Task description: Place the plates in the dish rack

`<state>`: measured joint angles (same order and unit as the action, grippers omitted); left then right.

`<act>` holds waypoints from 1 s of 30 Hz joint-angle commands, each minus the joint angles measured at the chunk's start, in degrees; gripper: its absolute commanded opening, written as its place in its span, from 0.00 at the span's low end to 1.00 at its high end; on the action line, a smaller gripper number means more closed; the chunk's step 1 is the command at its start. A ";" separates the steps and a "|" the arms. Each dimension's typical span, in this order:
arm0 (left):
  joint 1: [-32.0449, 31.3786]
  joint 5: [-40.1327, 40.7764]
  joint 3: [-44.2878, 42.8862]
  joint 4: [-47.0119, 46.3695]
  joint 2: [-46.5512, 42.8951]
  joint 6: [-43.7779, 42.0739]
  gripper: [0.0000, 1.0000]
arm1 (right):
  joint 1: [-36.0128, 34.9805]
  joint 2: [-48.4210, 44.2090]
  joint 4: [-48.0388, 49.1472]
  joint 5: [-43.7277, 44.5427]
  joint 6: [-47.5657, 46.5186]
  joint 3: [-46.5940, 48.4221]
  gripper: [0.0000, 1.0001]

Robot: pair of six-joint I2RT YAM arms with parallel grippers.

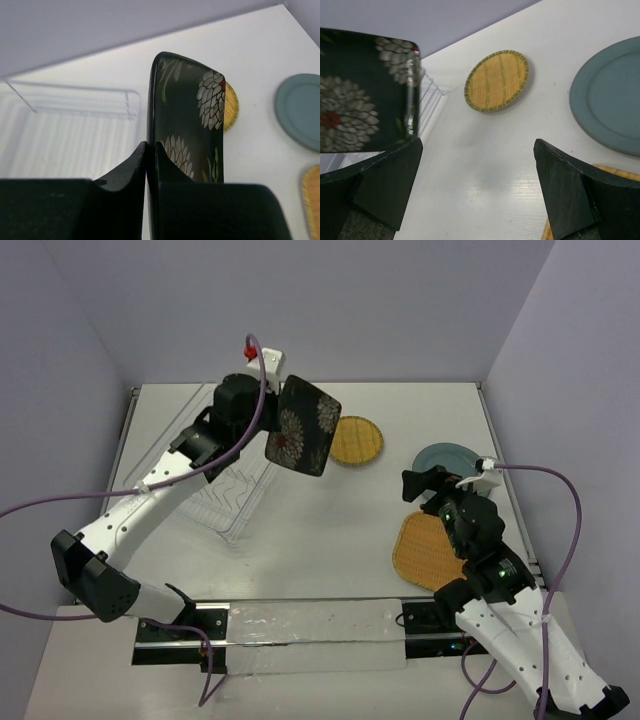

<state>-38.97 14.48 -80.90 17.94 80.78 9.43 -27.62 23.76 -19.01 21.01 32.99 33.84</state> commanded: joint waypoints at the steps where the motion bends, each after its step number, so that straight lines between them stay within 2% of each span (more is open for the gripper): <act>1: 3.83 1.35 -17.32 -0.62 1.08 -10.86 0.00 | -0.07 2.21 -1.29 6.73 -3.19 5.02 1.00; 4: 7.33 1.08 -24.01 6.66 3.24 -17.17 0.00 | 0.02 3.75 -1.73 7.21 -3.89 6.50 1.00; 7: 10.14 3.36 -26.26 10.44 3.43 -23.78 0.00 | 0.02 5.04 -1.74 7.28 -4.58 7.03 1.00; 10: 16.36 3.16 -28.89 14.09 1.99 -30.63 0.00 | 0.35 6.21 -1.76 8.44 -4.86 6.55 1.00; 14: 23.68 -3.25 -22.59 12.80 -2.73 -39.65 0.00 | 0.63 9.06 -1.91 9.75 -5.73 6.84 1.00; 18: 30.69 -8.66 -19.56 13.82 -5.25 -42.19 0.00 | 1.75 12.63 -1.91 7.81 -6.12 8.12 1.00; 22: 37.43 -9.72 -18.64 17.13 -3.19 -43.95 0.00 | 2.84 15.82 -2.35 6.30 -5.55 9.06 1.00; 30: 44.08 -16.32 -12.65 18.14 -5.50 -51.54 0.00 | 5.40 18.59 -2.38 5.28 -6.82 10.69 1.00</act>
<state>3.39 3.46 -93.02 41.67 79.08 -36.30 -23.89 41.50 -22.09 26.18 27.48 40.57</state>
